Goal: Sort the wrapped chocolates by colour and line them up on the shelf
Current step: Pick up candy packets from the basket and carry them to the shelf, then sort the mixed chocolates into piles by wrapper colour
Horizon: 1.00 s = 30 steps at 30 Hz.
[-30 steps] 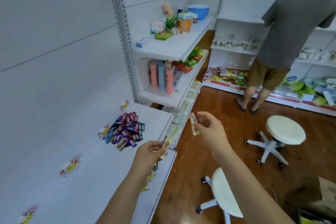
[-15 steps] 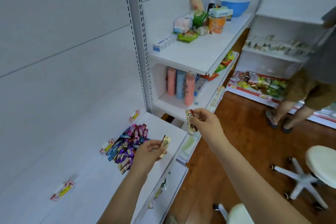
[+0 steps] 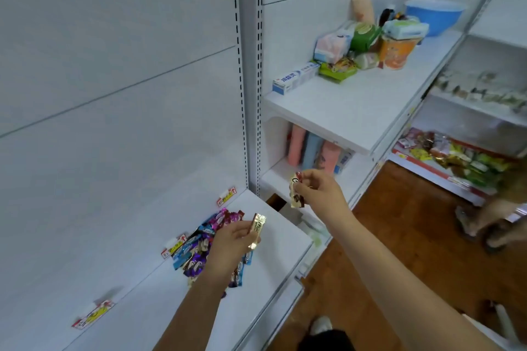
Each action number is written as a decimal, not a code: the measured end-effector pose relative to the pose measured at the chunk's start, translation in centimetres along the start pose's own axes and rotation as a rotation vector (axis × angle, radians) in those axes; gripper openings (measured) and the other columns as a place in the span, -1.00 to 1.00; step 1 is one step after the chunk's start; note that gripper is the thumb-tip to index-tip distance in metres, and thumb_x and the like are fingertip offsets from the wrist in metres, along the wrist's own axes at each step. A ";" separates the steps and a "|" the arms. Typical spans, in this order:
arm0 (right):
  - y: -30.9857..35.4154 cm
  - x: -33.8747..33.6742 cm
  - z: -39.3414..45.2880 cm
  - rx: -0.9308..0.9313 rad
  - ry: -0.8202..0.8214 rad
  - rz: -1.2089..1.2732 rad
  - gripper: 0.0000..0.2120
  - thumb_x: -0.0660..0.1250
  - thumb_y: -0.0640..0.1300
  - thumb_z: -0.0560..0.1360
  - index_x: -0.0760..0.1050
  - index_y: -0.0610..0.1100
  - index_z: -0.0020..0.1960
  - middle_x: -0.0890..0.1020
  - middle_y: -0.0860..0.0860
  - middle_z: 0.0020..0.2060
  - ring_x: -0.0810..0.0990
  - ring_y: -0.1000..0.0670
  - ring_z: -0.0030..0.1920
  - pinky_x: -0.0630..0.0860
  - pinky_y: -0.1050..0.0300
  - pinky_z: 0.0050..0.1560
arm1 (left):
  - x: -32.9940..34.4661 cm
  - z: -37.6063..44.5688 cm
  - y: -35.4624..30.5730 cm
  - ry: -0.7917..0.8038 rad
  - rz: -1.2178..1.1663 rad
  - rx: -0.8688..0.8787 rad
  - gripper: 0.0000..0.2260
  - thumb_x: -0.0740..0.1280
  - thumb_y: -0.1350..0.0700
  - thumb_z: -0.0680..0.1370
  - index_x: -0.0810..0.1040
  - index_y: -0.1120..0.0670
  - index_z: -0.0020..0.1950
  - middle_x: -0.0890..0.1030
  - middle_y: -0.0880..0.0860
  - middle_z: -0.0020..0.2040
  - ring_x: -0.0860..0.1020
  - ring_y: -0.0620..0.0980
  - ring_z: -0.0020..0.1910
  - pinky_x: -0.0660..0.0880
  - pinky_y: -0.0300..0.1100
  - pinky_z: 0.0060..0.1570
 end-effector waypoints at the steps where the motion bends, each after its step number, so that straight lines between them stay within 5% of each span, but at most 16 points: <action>1: 0.0 0.7 0.9 0.007 0.028 0.013 -0.91 0.35 -0.28 0.51 0.55 -0.12 -0.04 0.65 -0.18 -0.18 0.65 -0.13 -0.17 0.62 -0.20 0.00 | -0.2 0.6 0.1 -0.032 -0.010 -0.011 -0.81 0.40 0.31 0.52 0.63 0.02 -0.01 0.69 -0.05 -0.16 0.65 -0.13 -0.12 0.58 -0.28 -0.12; 4: -0.4 2.8 4.0 0.056 0.138 0.100 -0.87 0.27 -0.34 0.55 0.48 -0.14 -0.06 0.68 -0.20 -0.16 0.67 -0.09 -0.21 0.63 0.04 -0.23 | -0.7 2.0 0.1 -0.138 -0.036 -0.049 -0.84 0.37 0.35 0.52 0.60 0.12 0.03 0.66 0.01 -0.15 0.65 -0.17 -0.24 0.56 -0.27 -0.19; 7: -0.8 5.0 7.1 0.056 0.249 0.088 -0.85 0.21 -0.38 0.57 0.44 -0.16 -0.06 0.66 -0.04 -0.31 0.63 0.15 -0.41 0.47 0.32 -0.41 | -1.2 3.5 1.0 -0.247 -0.033 -0.096 -0.78 0.34 0.32 0.54 0.55 -0.01 -0.14 0.66 0.01 -0.19 0.66 -0.10 -0.22 0.60 -0.11 -0.09; 9: -1.5 6.6 9.3 0.027 0.356 0.052 -0.84 0.22 -0.37 0.56 0.46 -0.14 -0.07 0.67 -0.01 -0.31 0.65 0.12 -0.38 0.51 0.26 -0.34 | -1.6 4.5 2.2 -0.329 -0.119 -0.127 -0.86 0.37 0.27 0.53 0.59 0.02 -0.04 0.70 0.05 -0.09 0.67 0.06 -0.04 0.58 0.09 0.11; 11: -2.3 8.4 11.2 0.008 0.480 0.019 -0.83 0.24 -0.35 0.56 0.48 -0.11 -0.07 0.69 -0.06 -0.24 0.67 0.04 -0.30 0.53 0.19 -0.29 | -1.7 5.4 3.3 -0.422 -0.181 -0.151 -0.86 0.36 0.25 0.56 0.58 0.02 0.01 0.70 0.06 -0.03 0.66 0.05 -0.02 0.57 0.04 0.14; 18: -6.6 11.8 14.1 -0.020 0.736 -0.114 -0.89 0.25 -0.28 0.57 0.47 -0.09 -0.05 0.65 -0.03 -0.29 0.56 -0.02 -0.29 0.46 0.15 -0.30 | 0.1 5.9 9.9 -0.678 -0.336 -0.257 -0.82 0.24 0.31 0.61 0.56 0.09 -0.09 0.62 0.04 -0.30 0.54 0.03 -0.25 0.45 -0.17 -0.25; 22: -11.2 13.9 14.1 -0.043 0.800 -0.125 -0.95 0.28 -0.16 0.58 0.49 -0.05 -0.06 0.63 0.00 -0.30 0.52 0.03 -0.31 0.43 0.11 -0.22 | 1.0 6.2 13.9 -0.728 -0.267 -0.254 -0.85 0.26 0.29 0.59 0.55 0.07 -0.06 0.58 0.05 -0.33 0.50 0.00 -0.30 0.41 -0.12 -0.27; 25: -15.3 16.5 13.7 -0.119 0.817 -0.165 -0.92 0.26 -0.09 0.60 0.48 -0.05 -0.06 0.55 0.10 -0.40 0.46 0.14 -0.39 0.39 0.23 -0.28 | 0.1 6.8 18.0 -0.750 -0.122 -0.225 -0.90 0.32 0.17 0.59 0.53 0.00 0.07 0.62 0.11 -0.13 0.56 0.00 -0.22 0.48 -0.12 -0.23; 28: -19.7 19.1 13.1 -0.196 0.810 -0.172 -0.85 0.22 -0.05 0.62 0.45 -0.11 -0.07 0.49 0.08 -0.38 0.41 0.24 -0.47 0.32 0.38 -0.42 | -1.6 7.3 21.7 -0.827 0.055 -0.120 -0.91 0.36 0.11 0.57 0.53 -0.03 0.05 0.60 0.04 -0.17 0.56 -0.06 -0.24 0.44 -0.23 -0.29; 30: -22.6 21.0 13.1 -0.297 0.799 -0.177 -0.82 0.22 -0.03 0.62 0.48 -0.12 -0.03 0.51 0.05 -0.32 0.45 0.19 -0.36 0.36 0.30 -0.32 | -3.0 7.8 24.3 -0.885 0.133 -0.028 -0.90 0.38 0.11 0.57 0.54 -0.02 0.07 0.60 -0.04 -0.18 0.55 -0.22 -0.27 0.41 -0.39 -0.33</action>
Point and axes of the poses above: each hand's wrist, its own z-axis towards the middle knuckle, its own x-axis out of the palm, y = z × x, the point moved 5 cm from there along z, towards the middle knuckle
